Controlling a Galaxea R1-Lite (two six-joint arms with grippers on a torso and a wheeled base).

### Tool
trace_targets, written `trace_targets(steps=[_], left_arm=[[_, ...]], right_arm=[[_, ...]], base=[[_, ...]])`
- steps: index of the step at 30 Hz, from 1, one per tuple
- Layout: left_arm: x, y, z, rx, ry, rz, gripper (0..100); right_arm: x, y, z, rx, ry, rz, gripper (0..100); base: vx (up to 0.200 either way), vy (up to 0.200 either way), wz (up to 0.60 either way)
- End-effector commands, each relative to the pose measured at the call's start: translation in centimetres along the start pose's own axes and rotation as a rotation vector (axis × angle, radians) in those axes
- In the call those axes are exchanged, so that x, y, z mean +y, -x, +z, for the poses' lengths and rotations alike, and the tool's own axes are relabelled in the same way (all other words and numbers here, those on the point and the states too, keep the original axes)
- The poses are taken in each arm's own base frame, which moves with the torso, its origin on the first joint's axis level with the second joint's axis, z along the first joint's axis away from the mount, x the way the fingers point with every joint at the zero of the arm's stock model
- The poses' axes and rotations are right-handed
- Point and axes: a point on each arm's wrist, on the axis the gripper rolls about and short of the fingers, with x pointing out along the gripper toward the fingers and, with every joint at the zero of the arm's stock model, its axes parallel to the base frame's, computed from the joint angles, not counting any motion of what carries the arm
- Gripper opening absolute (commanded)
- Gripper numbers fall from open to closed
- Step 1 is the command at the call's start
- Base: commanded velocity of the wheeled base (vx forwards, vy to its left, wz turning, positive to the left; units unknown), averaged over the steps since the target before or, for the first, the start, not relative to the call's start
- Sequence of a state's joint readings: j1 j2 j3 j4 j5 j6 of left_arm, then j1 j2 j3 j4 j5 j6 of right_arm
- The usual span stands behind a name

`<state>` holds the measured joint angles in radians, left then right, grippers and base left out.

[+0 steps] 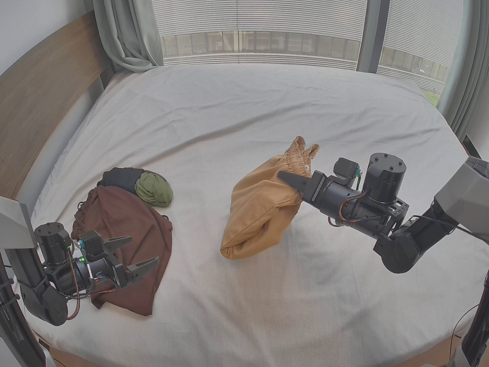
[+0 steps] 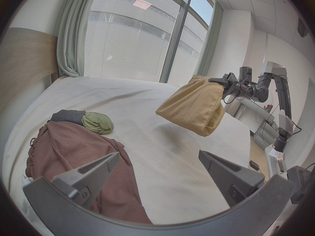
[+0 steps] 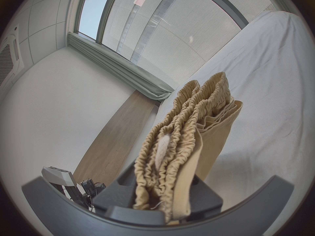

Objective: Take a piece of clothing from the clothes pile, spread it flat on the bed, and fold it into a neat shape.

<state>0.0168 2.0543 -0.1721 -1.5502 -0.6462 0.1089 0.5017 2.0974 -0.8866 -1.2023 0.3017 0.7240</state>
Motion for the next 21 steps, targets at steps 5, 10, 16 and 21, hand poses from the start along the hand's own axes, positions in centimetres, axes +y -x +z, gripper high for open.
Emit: trace_targets(steps=[5,10,16,21], left_arm=[[0.0,0.0,-0.1,0.003,0.002,0.000,100],[0.0,0.0,0.0,0.001,0.001,0.000,100],[0.1,-0.1,-0.1,0.001,0.001,0.002,100],[0.1,-0.1,-0.1,0.001,0.001,0.002,100]], right_arm=[[-0.3,-1.8,1.4,-0.016,0.003,-0.004,0],[-0.4,-2.9,2.3,-0.020,0.004,-0.010,0],[-0.7,-4.2,2.9,-0.019,0.002,-0.020,0],[-1.5,-4.9,3.3,-0.022,0.000,-0.033,0]], base=[[0.000,0.000,0.00],[0.000,0.000,0.00],[0.000,0.000,0.00],[0.000,0.000,0.00]])
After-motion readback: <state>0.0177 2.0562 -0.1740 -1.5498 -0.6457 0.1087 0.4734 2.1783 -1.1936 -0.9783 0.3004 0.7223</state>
